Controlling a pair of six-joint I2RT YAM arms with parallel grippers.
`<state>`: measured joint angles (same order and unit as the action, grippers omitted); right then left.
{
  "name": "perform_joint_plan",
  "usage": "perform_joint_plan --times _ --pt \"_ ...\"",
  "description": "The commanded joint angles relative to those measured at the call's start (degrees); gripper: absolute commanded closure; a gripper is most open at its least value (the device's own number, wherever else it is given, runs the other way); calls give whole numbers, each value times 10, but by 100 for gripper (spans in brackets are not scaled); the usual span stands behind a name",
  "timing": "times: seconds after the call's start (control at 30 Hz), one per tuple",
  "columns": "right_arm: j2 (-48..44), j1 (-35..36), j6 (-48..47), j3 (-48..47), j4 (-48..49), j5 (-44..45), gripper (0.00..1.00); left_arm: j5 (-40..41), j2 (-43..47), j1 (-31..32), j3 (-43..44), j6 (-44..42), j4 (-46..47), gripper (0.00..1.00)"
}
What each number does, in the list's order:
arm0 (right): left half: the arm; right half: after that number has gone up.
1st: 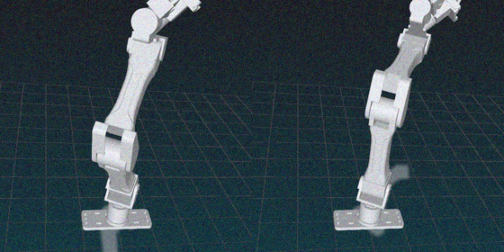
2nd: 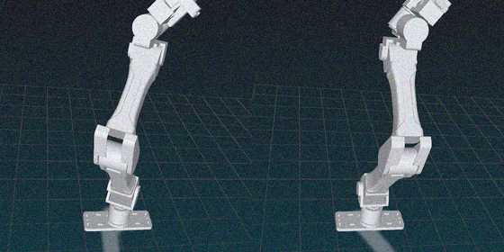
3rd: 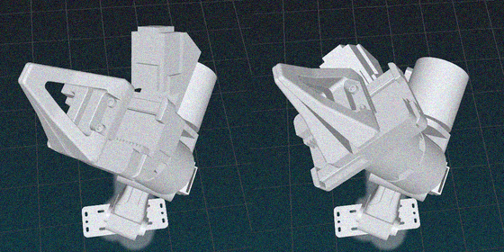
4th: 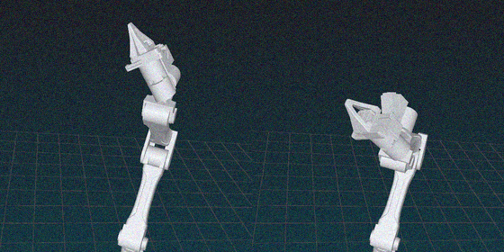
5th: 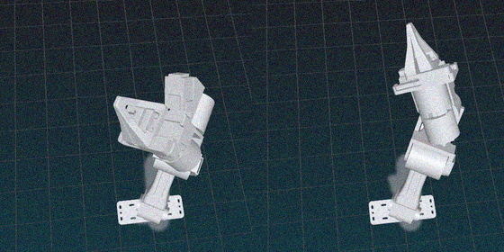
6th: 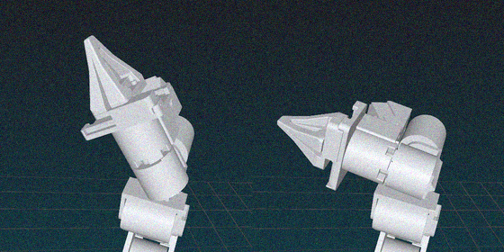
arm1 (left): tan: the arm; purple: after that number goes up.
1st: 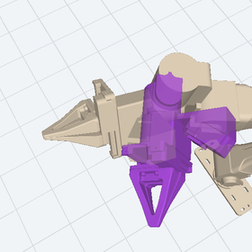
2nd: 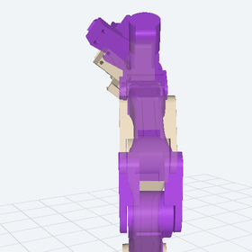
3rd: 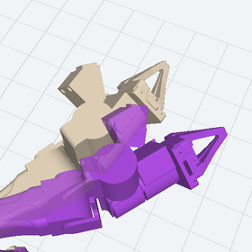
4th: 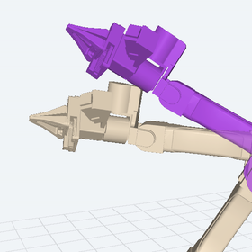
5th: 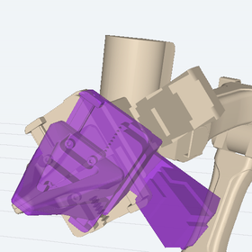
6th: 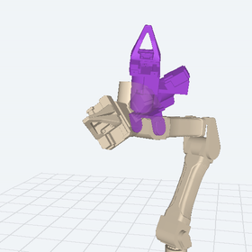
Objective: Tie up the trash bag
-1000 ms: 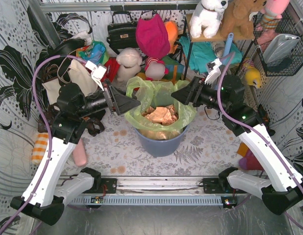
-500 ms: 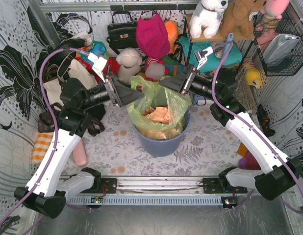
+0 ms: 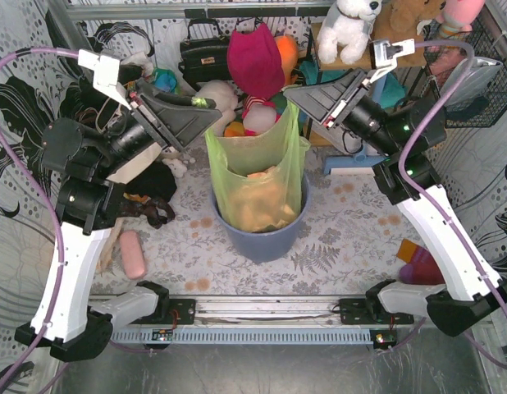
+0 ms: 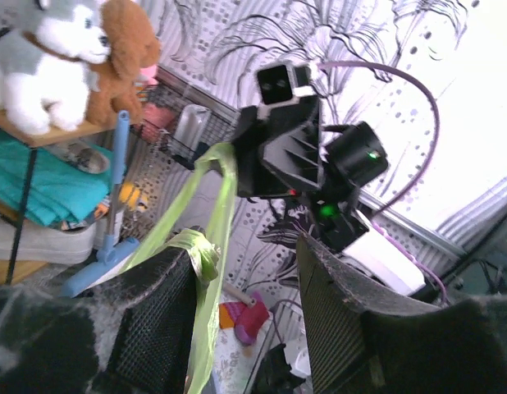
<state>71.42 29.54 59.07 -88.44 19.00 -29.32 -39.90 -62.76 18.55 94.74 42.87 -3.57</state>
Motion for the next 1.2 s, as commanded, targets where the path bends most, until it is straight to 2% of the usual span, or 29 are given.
perform_joint_plan --times 0.0,0.1,0.23,0.3,0.4,0.47,0.6,0.83,0.93,1.0,1.17 --pt "-34 -1 -30 -5 -17 74 55 111 14 -4 12 -29 -43 43" --pt "-54 -1 -40 15 -44 107 55 164 27 -4 7 -40 -74 43" --pt "-79 -1 -50 69 -78 133 54 150 36 -3 -28 -31 -72 40" --pt "-89 -1 -43 104 -73 130 49 132 44 -4 -55 -17 -62 33" --pt "-90 -1 -38 130 -63 92 36 118 59 -4 -82 -13 -62 28" --pt "-83 -2 -36 131 -64 59 34 107 64 -4 -84 -23 -81 27" --pt "-70 -2 -27 131 -54 17 34 74 67 -4 -90 -26 -103 25" --pt "-43 -2 -30 92 -46 4 39 9 44 -4 -115 27 -24 25" --pt "-25 -1 -29 59 -51 -2 40 -30 12 -4 -92 53 26 26" --pt "-12 -1 -29 29 -66 0 45 -44 -14 -4 -49 58 27 28" --pt "37 -2 -45 -122 -115 -7 50 -49 -103 -7 174 10 -76 35"
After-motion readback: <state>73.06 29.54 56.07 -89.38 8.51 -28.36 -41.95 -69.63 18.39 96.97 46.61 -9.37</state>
